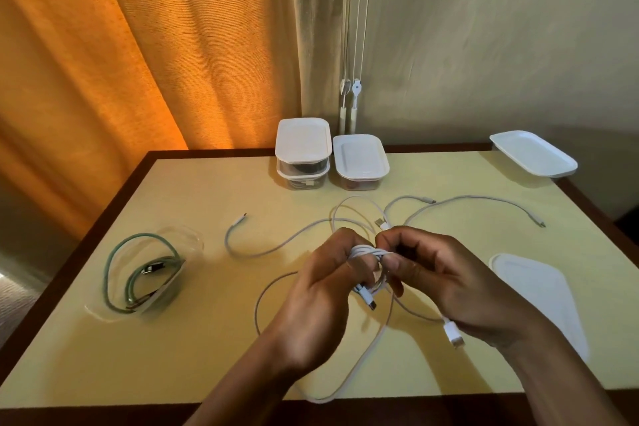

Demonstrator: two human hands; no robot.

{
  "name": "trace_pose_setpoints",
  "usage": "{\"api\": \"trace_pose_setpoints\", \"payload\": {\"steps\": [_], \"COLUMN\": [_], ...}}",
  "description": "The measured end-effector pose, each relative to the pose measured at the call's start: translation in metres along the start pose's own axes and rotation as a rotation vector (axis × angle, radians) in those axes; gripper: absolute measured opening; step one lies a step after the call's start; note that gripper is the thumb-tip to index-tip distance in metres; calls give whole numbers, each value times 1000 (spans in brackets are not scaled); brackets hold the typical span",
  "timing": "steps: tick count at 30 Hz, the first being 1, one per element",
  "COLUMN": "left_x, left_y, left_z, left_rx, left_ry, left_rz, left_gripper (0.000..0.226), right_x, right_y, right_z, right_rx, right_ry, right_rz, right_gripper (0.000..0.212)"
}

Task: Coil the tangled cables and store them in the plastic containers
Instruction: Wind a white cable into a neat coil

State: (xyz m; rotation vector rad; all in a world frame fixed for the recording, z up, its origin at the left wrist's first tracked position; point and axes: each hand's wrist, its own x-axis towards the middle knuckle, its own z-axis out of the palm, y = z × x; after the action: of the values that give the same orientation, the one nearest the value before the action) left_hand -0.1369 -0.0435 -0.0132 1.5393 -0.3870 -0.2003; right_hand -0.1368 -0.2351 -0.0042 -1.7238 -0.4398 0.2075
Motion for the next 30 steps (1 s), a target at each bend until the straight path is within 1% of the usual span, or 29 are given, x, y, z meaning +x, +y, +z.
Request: {"api": "trace_pose_setpoints", "payload": {"steps": [3,6,9,12,13,15,17,19,21,23,25,26,28,30], "left_x": [-1,1,-3,-6,-6,-4,-4,-3,-2,-1,-1,-1,-1,-1], "left_y": [3,8,11,18,21,24,23,20,17,13,12,12,10,10], "left_z": [0,-8,-10,-13,-14,-17,-19,-20,-23,-29,-33,-34,-33,-30], "left_rx": [47,99,201,426,430,300,196,136,98,110,139,133,78,32], "left_ry": [17,-25,-56,-50,-40,-10,42,101,153,175,188,195,208,222], "left_rz": [58,67,-11,-66,-84,-146,-193,-227,-266,-292,-298,-298,-320,-341], "left_gripper": [26,25,23,30,27,17,11,9,12,20,33,35,27,16], "right_x": [-1,-3,-4,-7,-8,-8,-6,-2,-2,-5,-9,-10,-11,-12], "right_y": [-1,-1,0,3,4,6,7,7,5,2,-1,-3,-7,-10], "right_z": [-2,-3,-4,-6,-6,-5,-2,0,1,1,-2,-5,-8,-10], "right_rx": [23,51,34,28,26,-2,-79,-145,-187,-211,-225,-224,-206,-220], "right_ry": [-10,-40,-45,-36,-30,-6,52,131,170,129,39,-8,-89,-99], "right_rz": [5,20,45,79,91,103,94,63,54,87,150,187,253,282], "right_gripper": [23,25,27,25,24,22,21,21,20,23,23,22,23,22]}}
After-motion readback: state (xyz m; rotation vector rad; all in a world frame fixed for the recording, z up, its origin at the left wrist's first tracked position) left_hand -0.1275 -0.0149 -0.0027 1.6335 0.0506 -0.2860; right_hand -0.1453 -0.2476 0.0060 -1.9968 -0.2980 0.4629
